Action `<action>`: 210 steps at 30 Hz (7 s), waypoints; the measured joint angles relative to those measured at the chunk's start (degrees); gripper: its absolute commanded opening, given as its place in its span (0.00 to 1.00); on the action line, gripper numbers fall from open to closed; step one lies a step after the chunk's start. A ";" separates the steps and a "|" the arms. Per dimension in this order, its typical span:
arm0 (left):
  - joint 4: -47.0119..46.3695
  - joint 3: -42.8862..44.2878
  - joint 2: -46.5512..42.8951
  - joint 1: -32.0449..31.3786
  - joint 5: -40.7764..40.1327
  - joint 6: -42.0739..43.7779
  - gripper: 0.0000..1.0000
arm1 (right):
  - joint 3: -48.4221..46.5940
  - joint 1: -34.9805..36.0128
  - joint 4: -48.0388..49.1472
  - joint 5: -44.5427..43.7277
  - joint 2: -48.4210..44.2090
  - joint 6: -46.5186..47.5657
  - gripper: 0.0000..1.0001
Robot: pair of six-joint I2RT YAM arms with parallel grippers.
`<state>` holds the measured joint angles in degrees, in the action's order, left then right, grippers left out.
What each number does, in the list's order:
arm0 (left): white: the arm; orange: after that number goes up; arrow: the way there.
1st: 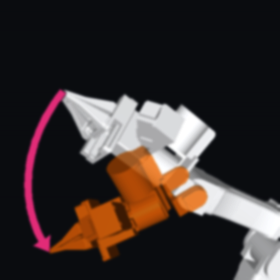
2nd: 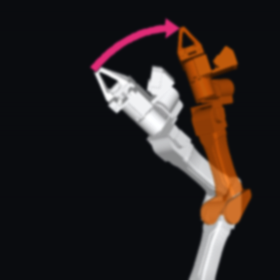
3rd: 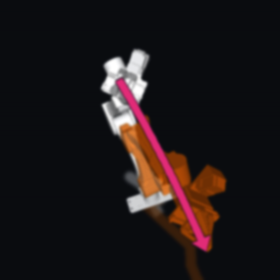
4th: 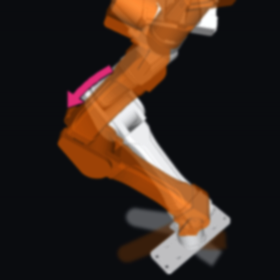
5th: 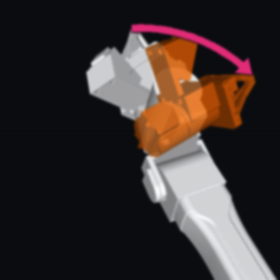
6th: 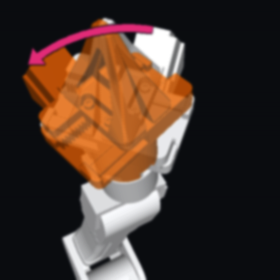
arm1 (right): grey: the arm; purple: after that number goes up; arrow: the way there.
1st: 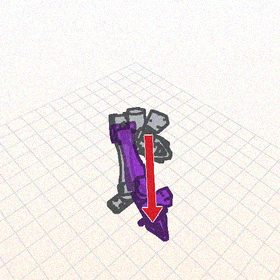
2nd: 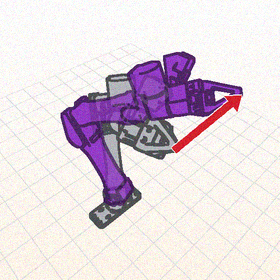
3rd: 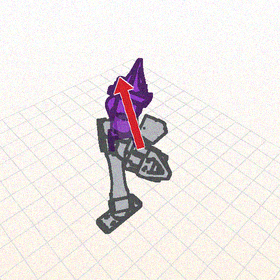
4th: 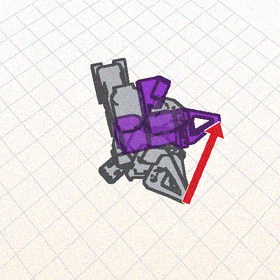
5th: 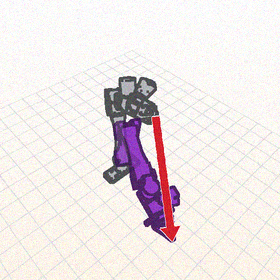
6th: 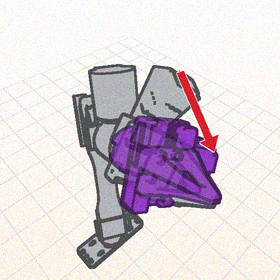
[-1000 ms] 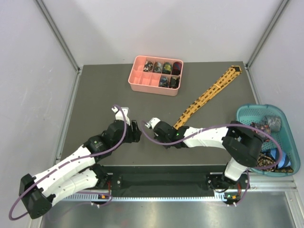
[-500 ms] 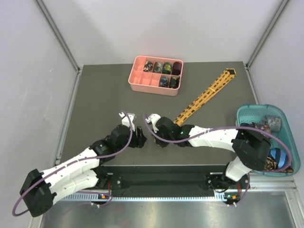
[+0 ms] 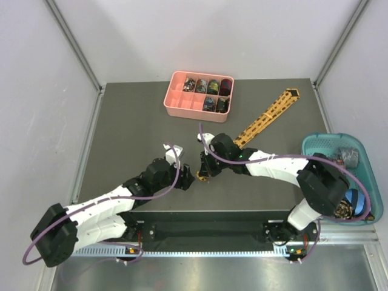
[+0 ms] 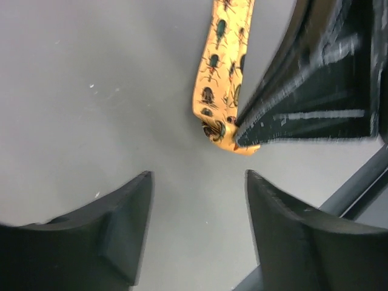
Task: Roll the ties
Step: Roll the tie
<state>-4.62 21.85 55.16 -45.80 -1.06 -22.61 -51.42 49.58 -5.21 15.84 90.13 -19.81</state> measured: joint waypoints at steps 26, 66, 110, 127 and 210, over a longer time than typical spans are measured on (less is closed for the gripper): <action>-15.56 4.61 21.73 -0.02 10.97 15.98 0.60 | -0.02 -8.52 -1.68 5.57 4.74 3.89 0.00; -13.77 14.56 37.27 -6.60 2.47 24.94 0.60 | -2.01 -12.28 -3.45 9.88 9.90 4.85 0.00; -7.69 16.02 34.45 -7.61 -6.16 21.40 0.99 | -2.71 -12.33 -3.34 10.45 9.90 4.81 0.00; -6.12 20.06 39.21 -7.93 -1.73 21.97 0.57 | -2.75 -12.33 -3.37 11.06 10.47 4.68 0.01; 23.69 42.95 50.16 -7.82 -0.02 18.14 0.34 | 27.93 -11.39 -0.96 -18.08 -49.51 -2.27 0.29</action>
<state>19.07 64.79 105.32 -53.63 -1.08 -4.47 -23.49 38.20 -6.17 -2.24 40.62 -22.09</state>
